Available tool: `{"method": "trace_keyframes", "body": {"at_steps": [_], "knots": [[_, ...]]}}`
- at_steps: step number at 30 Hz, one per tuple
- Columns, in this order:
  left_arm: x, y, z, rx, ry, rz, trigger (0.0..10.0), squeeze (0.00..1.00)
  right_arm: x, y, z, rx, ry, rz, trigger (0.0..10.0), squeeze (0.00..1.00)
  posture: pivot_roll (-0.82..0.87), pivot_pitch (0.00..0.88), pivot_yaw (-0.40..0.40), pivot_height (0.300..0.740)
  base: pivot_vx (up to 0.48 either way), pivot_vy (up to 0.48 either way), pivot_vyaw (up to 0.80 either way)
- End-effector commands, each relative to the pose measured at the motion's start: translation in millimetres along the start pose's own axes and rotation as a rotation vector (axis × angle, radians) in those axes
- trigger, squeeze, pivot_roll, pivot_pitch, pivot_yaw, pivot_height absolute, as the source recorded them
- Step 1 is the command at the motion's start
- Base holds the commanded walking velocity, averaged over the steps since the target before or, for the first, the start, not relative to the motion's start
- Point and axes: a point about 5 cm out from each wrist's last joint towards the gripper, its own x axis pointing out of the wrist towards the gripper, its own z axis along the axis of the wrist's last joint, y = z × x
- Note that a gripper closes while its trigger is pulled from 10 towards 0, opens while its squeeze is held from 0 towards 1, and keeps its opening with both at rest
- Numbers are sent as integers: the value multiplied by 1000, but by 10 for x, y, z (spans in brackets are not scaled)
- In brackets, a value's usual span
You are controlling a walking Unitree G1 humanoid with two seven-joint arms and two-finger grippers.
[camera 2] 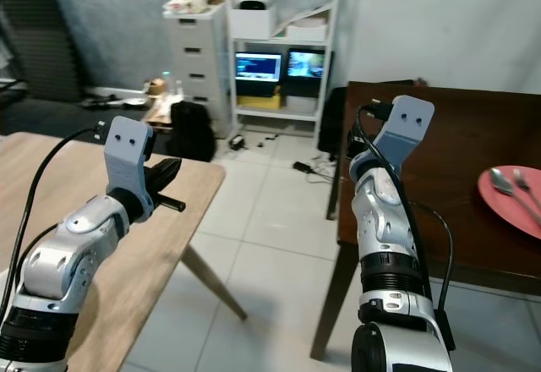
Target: Setting the table
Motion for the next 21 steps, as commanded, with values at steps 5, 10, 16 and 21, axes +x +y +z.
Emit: {"method": "trace_keyframes", "body": {"at_steps": [5, 10, 16, 21], "knots": [[3, 9, -23, -10, 6, 9, 10000, 0, -17, 22, -55, 4, 22, 1, 10000, 0, 57, 58, 139, 740, 0, 0, -800], [8, 12, -23, -5, 6, 13, 10000, 0, -15, 22, -53, 4, 22, -1, 10000, 0, 57, 59, 138, 740, 0, 0, -800], [15, 21, -30, 12, 13, 22, 10000, 0, -10, 25, -47, 1, 20, -1, 10000, 0, 56, 63, 139, 740, 0, 0, -667], [12, 38, -36, 19, 8, 41, 10000, 0, -12, 36, -41, -15, 14, 7, 10000, 0, 56, 64, 139, 740, 0, 0, 0]]}}
